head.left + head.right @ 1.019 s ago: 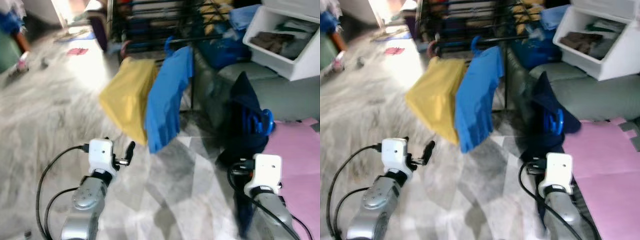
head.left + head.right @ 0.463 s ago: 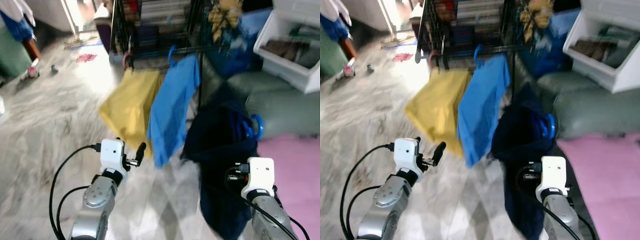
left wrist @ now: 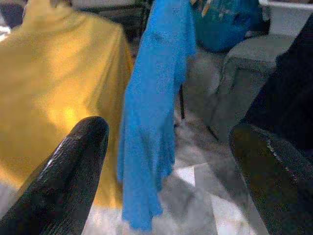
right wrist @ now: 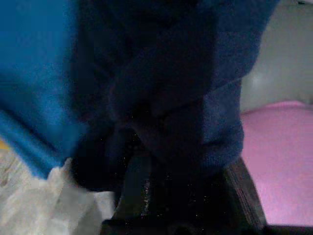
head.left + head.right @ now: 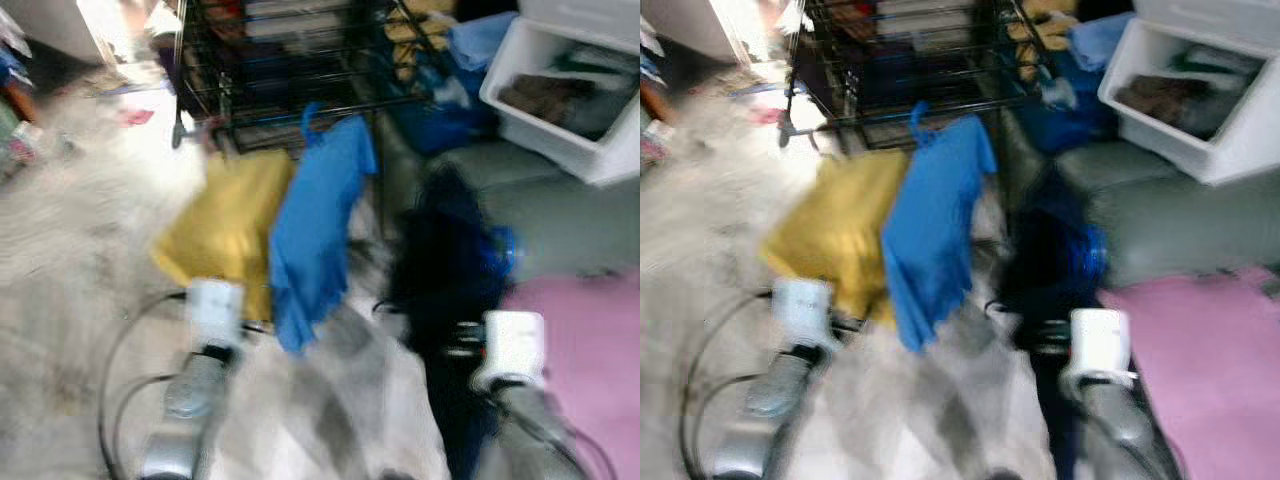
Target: Hang hanger
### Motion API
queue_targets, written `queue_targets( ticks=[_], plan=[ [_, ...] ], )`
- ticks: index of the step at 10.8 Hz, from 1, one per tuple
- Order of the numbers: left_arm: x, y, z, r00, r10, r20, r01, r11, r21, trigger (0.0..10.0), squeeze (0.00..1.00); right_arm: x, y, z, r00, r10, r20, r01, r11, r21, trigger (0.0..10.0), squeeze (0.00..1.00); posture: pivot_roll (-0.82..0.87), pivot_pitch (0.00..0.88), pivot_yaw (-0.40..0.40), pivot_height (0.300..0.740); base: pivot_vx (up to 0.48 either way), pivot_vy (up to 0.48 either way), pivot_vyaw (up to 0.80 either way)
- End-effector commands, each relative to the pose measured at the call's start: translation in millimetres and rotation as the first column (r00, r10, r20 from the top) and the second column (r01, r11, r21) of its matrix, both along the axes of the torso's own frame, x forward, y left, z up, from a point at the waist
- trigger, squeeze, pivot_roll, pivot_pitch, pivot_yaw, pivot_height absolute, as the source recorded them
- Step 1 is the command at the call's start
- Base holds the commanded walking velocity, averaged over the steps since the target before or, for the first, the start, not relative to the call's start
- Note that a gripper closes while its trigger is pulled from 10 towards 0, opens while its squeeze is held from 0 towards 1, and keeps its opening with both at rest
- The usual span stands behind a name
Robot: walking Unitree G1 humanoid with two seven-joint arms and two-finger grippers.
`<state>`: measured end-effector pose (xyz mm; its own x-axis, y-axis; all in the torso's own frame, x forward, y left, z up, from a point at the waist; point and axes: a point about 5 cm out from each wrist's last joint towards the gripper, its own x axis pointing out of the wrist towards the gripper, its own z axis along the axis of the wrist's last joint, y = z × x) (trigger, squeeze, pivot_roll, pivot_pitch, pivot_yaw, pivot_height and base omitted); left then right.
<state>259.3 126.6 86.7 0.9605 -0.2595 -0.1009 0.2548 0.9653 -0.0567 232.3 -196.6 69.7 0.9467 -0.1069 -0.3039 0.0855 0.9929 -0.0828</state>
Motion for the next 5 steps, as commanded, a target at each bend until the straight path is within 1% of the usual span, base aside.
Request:
queue_targets(
  ticks=[1,5],
  plan=[
    [0.7,12.4,2.3,0.999,0.031,0.007,-0.031,0.999,0.019,10.0,0.00,5.9,10.6,9.0,0.999,0.029,0.044,-0.030,0.999,0.025,10.0,0.00,-0.10,0.083,0.048,0.740,0.480,0.000,0.00],
    [1.0,14.0,3.0,1.000,0.029,0.006,-0.029,0.999,0.016,10.0,0.00,7.1,18.3,6.1,0.997,0.068,0.024,-0.069,0.997,0.035,10.0,0.00,-0.08,0.084,0.051,0.740,0.474,0.000,0.00]
  ],
)
